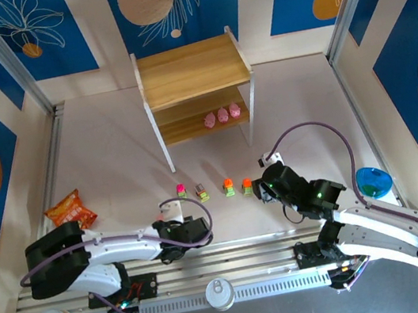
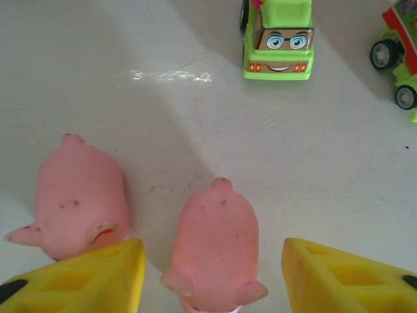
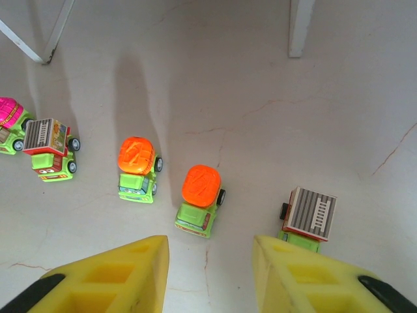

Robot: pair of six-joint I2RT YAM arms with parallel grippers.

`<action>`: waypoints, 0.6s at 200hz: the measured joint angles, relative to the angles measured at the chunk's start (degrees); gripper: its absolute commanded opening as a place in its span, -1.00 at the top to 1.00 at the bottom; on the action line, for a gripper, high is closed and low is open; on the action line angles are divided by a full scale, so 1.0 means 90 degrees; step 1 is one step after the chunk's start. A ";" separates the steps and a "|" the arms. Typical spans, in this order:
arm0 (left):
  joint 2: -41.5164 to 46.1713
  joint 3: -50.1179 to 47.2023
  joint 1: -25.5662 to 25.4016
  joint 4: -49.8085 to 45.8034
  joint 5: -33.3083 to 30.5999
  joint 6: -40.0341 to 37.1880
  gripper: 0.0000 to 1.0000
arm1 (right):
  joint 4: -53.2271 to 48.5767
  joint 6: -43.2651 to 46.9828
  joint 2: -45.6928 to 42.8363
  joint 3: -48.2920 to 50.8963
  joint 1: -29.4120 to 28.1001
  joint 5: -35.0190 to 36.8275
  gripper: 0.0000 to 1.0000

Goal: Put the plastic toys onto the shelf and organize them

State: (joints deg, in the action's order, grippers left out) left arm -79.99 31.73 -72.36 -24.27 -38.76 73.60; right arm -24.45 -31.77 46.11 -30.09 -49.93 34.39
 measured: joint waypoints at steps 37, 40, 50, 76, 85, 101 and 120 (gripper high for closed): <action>-0.0160 -0.0027 0.0005 0.0221 0.0075 -0.0073 -0.05 | 0.0000 0.0000 0.0000 0.0000 0.0000 0.0012 0.25; -0.0168 -0.0029 0.0005 0.0238 0.0078 -0.0073 -0.04 | 0.0000 0.0000 0.0000 0.0000 0.0000 0.0012 0.25; -0.0180 -0.0049 0.0005 0.0299 0.0092 -0.0073 -0.04 | 0.0000 0.0000 0.0000 0.0000 0.0000 0.0012 0.25; -0.0180 -0.0104 0.0010 0.0393 0.0087 -0.0073 -0.02 | 0.0000 0.0000 0.0007 0.0000 -0.0007 0.0012 0.25; -0.0180 -0.0109 0.0010 0.0403 0.0085 -0.0073 0.00 | 0.0000 0.0000 0.0027 0.0000 -0.0015 0.0012 0.25; -0.0180 -0.0119 0.0010 0.0413 0.0068 -0.0073 0.03 | 0.0000 0.0000 0.0034 0.0000 -0.0029 0.0015 0.25; -0.0180 -0.0126 0.0010 0.0410 0.0039 -0.0070 0.09 | 0.0000 0.0000 0.0034 0.0000 -0.0034 0.0015 0.26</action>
State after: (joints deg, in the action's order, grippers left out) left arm -81.60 30.59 -72.27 -20.58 -38.41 72.97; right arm -24.45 -31.77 46.41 -30.09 -50.24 34.52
